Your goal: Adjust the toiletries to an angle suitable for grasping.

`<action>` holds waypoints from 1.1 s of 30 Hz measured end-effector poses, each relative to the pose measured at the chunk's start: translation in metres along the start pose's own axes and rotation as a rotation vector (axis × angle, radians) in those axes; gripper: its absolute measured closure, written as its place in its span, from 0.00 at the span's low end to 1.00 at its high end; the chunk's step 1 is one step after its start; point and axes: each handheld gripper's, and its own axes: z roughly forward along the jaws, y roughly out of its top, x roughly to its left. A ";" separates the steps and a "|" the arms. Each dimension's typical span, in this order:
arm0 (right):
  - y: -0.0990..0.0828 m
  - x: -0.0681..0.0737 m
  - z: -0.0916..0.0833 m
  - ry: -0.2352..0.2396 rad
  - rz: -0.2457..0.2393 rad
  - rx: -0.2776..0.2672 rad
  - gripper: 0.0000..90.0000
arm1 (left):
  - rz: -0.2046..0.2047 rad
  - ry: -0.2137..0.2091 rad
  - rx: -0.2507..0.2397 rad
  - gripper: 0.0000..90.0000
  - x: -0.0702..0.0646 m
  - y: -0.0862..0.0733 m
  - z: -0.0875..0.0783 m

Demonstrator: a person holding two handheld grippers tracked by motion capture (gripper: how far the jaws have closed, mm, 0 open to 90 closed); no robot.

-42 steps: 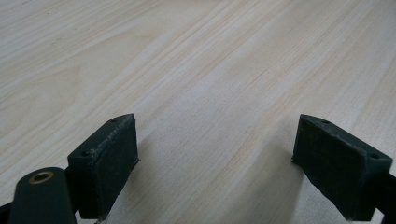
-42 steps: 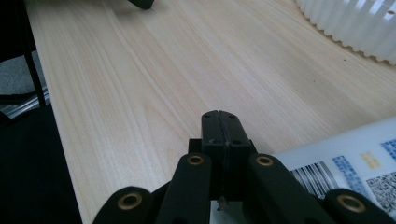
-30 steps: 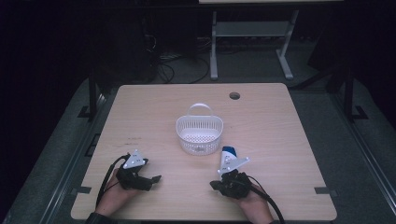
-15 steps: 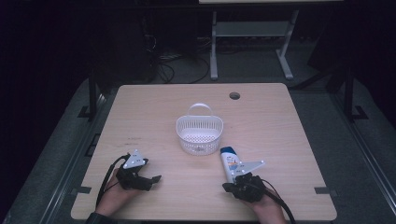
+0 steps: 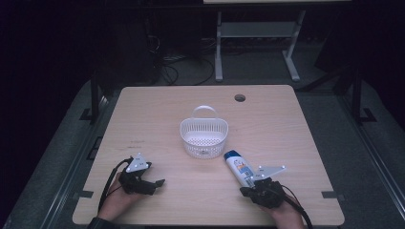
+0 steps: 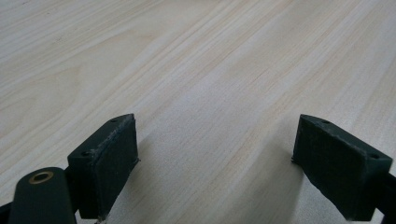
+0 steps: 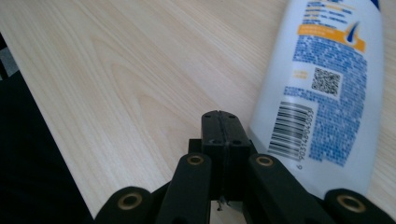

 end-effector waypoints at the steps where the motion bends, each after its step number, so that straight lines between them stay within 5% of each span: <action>1: -0.001 -0.001 -0.001 -0.004 0.002 0.001 1.00 | 0.000 0.000 0.000 0.14 0.000 0.000 0.000; 24: -0.022 -0.037 -0.030 -0.082 0.070 -0.001 1.00 | 0.000 0.000 0.000 0.14 0.000 0.000 0.000; 33: -0.023 -0.040 -0.036 -0.063 0.074 -0.021 0.99 | 0.000 0.000 0.000 0.14 0.000 0.000 0.000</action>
